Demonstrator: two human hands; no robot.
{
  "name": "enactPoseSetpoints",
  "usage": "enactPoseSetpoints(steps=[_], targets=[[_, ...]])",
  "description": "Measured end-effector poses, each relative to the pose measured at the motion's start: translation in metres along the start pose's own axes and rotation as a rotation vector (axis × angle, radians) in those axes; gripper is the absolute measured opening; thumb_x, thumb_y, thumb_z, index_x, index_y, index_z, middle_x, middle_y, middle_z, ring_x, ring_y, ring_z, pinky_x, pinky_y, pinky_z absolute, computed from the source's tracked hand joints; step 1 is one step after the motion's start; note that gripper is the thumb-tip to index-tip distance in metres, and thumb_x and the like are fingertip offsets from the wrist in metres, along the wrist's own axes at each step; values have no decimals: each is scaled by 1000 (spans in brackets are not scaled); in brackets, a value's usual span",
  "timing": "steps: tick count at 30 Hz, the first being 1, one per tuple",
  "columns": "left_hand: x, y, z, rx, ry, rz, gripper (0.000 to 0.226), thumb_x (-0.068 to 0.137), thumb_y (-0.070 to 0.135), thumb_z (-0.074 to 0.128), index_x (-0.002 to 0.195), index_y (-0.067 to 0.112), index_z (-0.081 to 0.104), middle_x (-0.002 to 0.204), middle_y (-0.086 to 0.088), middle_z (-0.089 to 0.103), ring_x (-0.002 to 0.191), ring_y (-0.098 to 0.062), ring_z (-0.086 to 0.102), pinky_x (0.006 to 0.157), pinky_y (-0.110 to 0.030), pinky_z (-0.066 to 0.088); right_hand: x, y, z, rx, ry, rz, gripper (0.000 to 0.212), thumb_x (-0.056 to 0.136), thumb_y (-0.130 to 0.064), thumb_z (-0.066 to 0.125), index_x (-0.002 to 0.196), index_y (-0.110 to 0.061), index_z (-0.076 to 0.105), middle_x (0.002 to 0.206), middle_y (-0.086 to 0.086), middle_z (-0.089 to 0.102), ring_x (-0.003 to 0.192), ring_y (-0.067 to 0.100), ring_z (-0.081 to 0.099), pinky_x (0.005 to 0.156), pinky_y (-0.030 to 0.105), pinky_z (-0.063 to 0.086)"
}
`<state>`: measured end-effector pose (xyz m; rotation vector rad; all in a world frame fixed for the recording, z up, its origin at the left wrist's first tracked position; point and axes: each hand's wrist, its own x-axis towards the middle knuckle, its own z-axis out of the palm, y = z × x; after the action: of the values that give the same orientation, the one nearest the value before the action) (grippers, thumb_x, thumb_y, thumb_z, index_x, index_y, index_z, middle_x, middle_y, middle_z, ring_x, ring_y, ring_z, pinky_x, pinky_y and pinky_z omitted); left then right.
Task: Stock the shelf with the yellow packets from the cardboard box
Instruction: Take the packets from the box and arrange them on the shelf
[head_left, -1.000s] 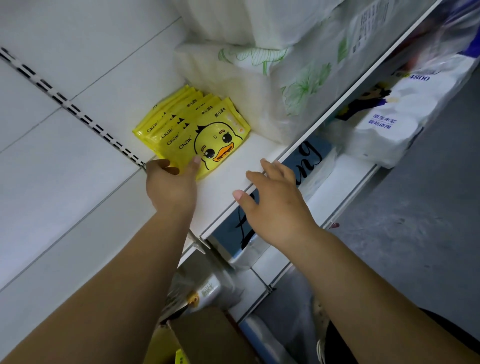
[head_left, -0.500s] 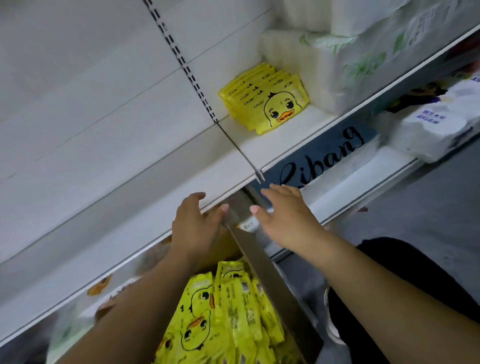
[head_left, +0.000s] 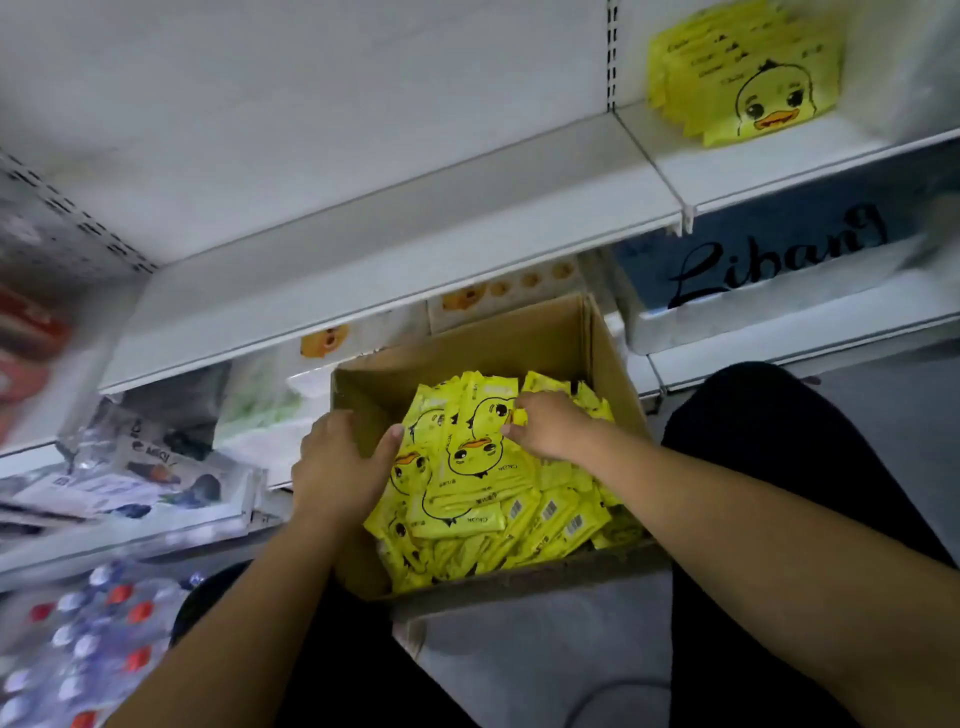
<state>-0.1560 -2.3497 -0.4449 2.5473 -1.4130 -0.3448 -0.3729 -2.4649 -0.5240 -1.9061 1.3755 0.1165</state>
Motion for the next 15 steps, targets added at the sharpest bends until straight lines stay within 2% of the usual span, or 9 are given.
enactPoseSetpoints(steps=[3, 6, 7, 9, 12, 15], targets=[[-13, -43, 15, -106, -26, -127, 73, 88, 68, 62, 126, 5, 56, 129, -18, 59, 121, -41, 56, 98, -53, 49, 14, -2, 27, 60, 83, 177, 62, 98, -49, 56, 138, -3, 47, 142, 19, 52, 130, 38, 49, 103, 41, 45], [-8, -65, 34, -177, -116, -201, 111, 72, 95, 42, 140, 8, 48, 144, -20, 51, 131, -43, 50, 105, -57, 45, 25, 2, 45, 116, 132, 368, 83, 94, -53, 60, 150, 0, 28, 151, 22, 38, 140, 41, 35, 111, 45, 35], [-6, -68, 40, -179, -154, -220, 115, 70, 95, 38, 149, 13, 39, 152, -20, 43, 138, -43, 43, 110, -58, 41, 28, 4, 50, 115, 128, 407, 89, 92, -56, 61, 151, -1, 24, 154, 22, 34, 143, 41, 30, 113, 47, 32], [-3, -73, 46, -220, -215, -238, 114, 74, 91, 43, 161, 21, 17, 163, -21, 27, 146, -43, 32, 117, -58, 32, 36, 8, 59, 85, 124, 464, 95, 89, -58, 64, 153, -2, 21, 158, 23, 27, 147, 43, 22, 116, 50, 30], [-3, -78, 53, -307, -310, -259, 107, 92, 69, 55, 163, 22, -11, 168, -20, 7, 153, -38, 22, 122, -48, 23, 43, 13, 61, 37, 124, 522, 102, 86, -62, 66, 154, -3, 19, 158, 24, 24, 147, 43, 20, 116, 47, 31], [0, -81, 56, -278, -350, -222, 108, 95, 64, 53, 160, 21, -21, 167, -18, 2, 152, -36, 24, 119, -44, 25, 49, 16, 62, 34, 103, 568, 106, 80, -66, 69, 153, -6, 21, 157, 23, 24, 146, 41, 21, 115, 48, 31]])
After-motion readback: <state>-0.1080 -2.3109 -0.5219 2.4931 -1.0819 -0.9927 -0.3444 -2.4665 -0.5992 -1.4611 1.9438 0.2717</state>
